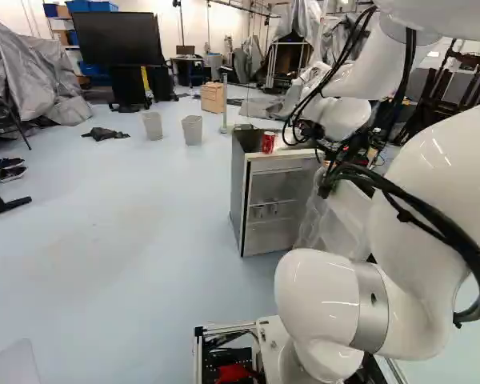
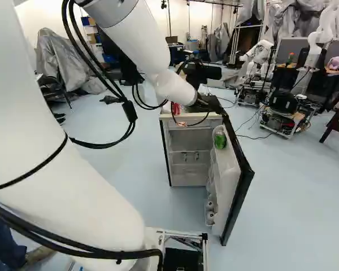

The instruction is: Grab a drink from the fridge

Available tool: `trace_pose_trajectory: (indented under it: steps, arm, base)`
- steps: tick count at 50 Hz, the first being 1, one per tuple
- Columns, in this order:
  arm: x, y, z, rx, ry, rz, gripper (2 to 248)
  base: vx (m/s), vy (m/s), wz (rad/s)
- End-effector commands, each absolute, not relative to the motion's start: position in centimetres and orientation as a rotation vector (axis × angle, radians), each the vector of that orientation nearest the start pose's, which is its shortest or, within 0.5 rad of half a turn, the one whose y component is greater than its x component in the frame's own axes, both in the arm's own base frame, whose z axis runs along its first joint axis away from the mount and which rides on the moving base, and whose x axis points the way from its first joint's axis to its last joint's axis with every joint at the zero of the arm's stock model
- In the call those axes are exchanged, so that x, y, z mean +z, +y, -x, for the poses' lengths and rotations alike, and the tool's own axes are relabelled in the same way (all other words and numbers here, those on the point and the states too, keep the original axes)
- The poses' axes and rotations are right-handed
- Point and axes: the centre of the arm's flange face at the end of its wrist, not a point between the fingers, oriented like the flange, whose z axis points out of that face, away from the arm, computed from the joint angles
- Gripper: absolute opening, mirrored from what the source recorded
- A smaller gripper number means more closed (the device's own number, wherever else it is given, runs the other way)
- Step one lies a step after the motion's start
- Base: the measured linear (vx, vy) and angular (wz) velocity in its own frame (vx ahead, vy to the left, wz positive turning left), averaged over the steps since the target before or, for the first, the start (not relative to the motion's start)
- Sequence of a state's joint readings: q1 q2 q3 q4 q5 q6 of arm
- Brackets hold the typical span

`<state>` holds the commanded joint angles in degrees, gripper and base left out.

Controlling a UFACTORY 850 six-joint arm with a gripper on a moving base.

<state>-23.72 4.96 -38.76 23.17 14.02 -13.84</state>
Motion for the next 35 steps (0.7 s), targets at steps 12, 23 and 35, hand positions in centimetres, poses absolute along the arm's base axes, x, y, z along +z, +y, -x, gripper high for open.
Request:
trace_pose_trajectory:
  steps: [12,23,35]
  arm:
    - [50.8,-20.1,-39.2,-1.511,1.016,2.787,247]
    - [51.3,-21.4,-38.2,-1.457,1.117,2.751,247]
    - [51.2,-23.0,-37.5,-1.391,1.220,2.718,247]
  base:
    - [0.000,0.000,0.000]
    - [0.000,0.000,0.000]
    - [0.000,0.000,0.000]
